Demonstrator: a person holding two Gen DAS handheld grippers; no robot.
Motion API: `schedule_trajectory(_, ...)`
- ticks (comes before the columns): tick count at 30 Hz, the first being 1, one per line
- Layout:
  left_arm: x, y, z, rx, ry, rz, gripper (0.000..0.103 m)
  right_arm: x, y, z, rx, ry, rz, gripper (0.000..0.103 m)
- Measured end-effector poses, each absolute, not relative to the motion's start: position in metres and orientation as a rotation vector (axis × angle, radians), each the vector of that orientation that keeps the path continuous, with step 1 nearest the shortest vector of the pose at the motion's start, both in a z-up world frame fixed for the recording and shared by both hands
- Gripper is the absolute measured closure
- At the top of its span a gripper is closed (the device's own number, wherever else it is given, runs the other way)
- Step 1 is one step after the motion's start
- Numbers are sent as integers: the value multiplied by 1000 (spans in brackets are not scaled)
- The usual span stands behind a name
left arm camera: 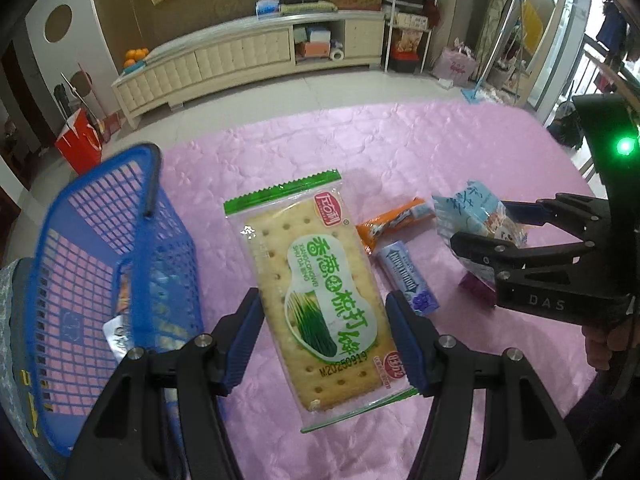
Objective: Organize snacks
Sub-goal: 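Grasp the green cracker pack with the left tool while the right grasps the blue bread bag, then carry the cracker pack over the basket with the left tool and open it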
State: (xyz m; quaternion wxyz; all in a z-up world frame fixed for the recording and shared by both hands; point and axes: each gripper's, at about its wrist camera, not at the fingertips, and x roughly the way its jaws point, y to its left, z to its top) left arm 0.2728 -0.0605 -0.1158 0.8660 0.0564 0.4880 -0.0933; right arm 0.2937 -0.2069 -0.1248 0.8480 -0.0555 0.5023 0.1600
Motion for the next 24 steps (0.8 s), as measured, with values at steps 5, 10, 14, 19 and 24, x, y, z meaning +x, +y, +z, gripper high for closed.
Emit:
schedule_trajectory(5, 248, -44, -81, 105, 952, -208, 43, 270, -194, -83, -126, 990, 362, 35)
schedule_trajectory(10, 220, -15, -44, 92, 878, -214, 43, 244, -171, -41, -138, 910, 404, 35)
schedule_trajectory(14, 202, 13, -25, 91, 838, -190, 43, 231, -144, -21, -151, 861, 449, 35)
schedule_trajectory(19, 191, 54, -12, 87, 818, -132, 43, 221, -107, -10, -180, 827, 510, 35)
schedule_trajectory(24, 187, 95, -12, 53, 821, -73, 43, 221, -77, -12, -198, 823, 564, 35)
